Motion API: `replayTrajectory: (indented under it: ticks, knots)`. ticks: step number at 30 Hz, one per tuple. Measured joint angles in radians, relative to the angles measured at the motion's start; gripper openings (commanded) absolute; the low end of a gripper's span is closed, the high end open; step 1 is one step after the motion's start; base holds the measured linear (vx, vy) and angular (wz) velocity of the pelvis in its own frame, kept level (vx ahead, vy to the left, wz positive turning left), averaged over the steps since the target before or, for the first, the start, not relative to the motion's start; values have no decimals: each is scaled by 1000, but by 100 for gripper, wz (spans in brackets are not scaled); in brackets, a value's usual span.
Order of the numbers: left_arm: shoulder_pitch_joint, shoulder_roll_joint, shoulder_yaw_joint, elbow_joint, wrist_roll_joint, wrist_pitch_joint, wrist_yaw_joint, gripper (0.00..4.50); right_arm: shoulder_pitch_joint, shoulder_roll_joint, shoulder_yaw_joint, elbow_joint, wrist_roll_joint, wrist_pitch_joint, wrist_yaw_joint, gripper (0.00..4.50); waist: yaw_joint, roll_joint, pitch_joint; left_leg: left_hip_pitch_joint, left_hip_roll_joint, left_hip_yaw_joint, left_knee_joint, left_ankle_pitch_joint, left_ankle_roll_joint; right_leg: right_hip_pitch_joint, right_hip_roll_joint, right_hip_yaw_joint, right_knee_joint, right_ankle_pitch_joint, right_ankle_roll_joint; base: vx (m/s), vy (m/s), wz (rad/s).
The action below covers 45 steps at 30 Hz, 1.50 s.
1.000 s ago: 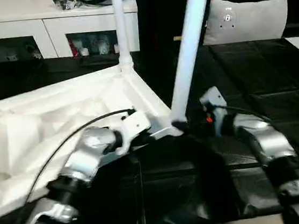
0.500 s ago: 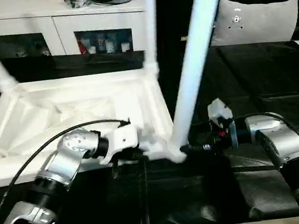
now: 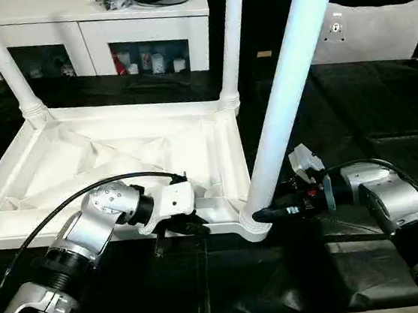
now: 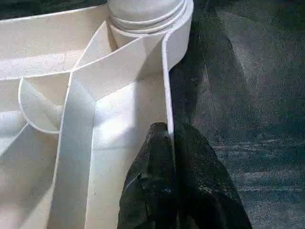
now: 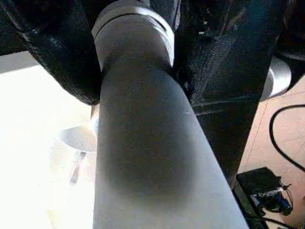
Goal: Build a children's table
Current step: Rotate leg to tighten
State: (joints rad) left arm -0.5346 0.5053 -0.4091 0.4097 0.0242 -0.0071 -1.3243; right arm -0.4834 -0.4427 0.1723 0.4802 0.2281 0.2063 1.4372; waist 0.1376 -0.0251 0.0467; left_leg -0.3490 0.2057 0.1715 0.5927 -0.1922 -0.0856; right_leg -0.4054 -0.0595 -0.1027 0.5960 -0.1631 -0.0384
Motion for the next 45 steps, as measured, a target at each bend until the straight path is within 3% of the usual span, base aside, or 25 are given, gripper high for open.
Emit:
replayTrajectory:
  ticks: [4, 11, 14, 16, 17, 18, 24, 28, 34, 39, 42, 45]
  knots:
    - [13, -7, 24, -21, -6, 87, 37, 0, 5, 37, -9, -29, 2, 70, -98, 194, -11, 0, 0, 0, 0, 0, 0, 1, -1, 2, 0, 0, 1, 0, 0, 0, 0, 0]
    - [22, -101, 99, -44, 32, 306, 270, 0, -37, 195, -96, 16, -49, 139, -491, 194, -78, -1, 0, 1, 0, 0, 3, 2, -2, 2, 0, 0, -2, 0, 0, 0, 0, 0]
    - [21, -171, 120, -50, 49, 380, 381, 0, -70, 251, -134, 41, -69, 166, -651, 194, -90, -1, 0, 1, 0, 0, 3, 2, -2, 2, 0, 0, -2, 0, 0, 0, 0, 0]
    - [11, -231, 136, -51, 65, 435, 477, 0, -86, 293, -164, 66, -74, 160, -766, 194, -89, -1, -1, 0, 0, 0, 2, 1, -2, 2, 0, 0, -1, 0, 0, 0, 0, 0]
    - [7, -248, 139, -51, 69, 454, 503, 0, -92, 301, -168, 76, -75, 151, -791, 228, -88, -1, -1, 0, -1, 0, 1, 1, -2, 2, 0, 0, -1, 0, 0, 0, 0, 0]
    - [4, -262, 139, -54, 71, 470, 525, 0, -92, 306, -175, 82, -75, 137, -811, 228, -86, -1, -1, 0, -1, 0, 0, 1, -2, 2, 0, 0, -1, 0, 0, 0, 0, 0]
    - [-1, -280, 135, -62, 81, 483, 552, 0, -84, 313, -185, 78, -75, 115, -818, 306, -79, -1, -1, -2, -1, 0, -3, 0, 0, 0, 0, 0, -2, 0, 0, 0, 0, 0]
    - [-1, -277, 125, -64, 81, 476, 551, 0, -65, 300, -185, 59, -70, 107, -783, 329, -75, -1, 0, -2, -1, 0, -2, 0, 0, 0, 0, 0, -2, 0, 0, 0, 0, 0]
    - [0, -238, 97, -65, 81, 429, 503, 0, -31, 225, -172, 31, -45, 94, -653, 372, -67, 0, 0, -1, -1, 0, -4, 0, 0, -1, 0, 0, -2, 0, 0, 0, 0, 0]
    - [11, -153, 82, -65, 69, 333, 404, 0, -22, 111, -141, -13, -24, 94, -459, 419, -65, -1, 1, -2, 0, 0, -3, 0, 0, -1, 1, 0, -2, 0, 0, 0, 0, 0]
    - [16, -95, 73, -65, 62, 275, 325, 0, -16, 55, -124, -25, -24, 97, -376, 448, -55, -2, 2, -1, 0, 0, -3, 0, 0, -1, 1, 0, -2, 0, 0, 0, 0, 0]
    - [17, -46, 56, -65, 57, 211, 254, 0, -14, 14, -108, -27, -22, 98, -302, 449, -46, -2, 2, -1, 0, 0, -3, 0, 0, -2, 0, 0, -2, 0, 0, 0, 0, 0]
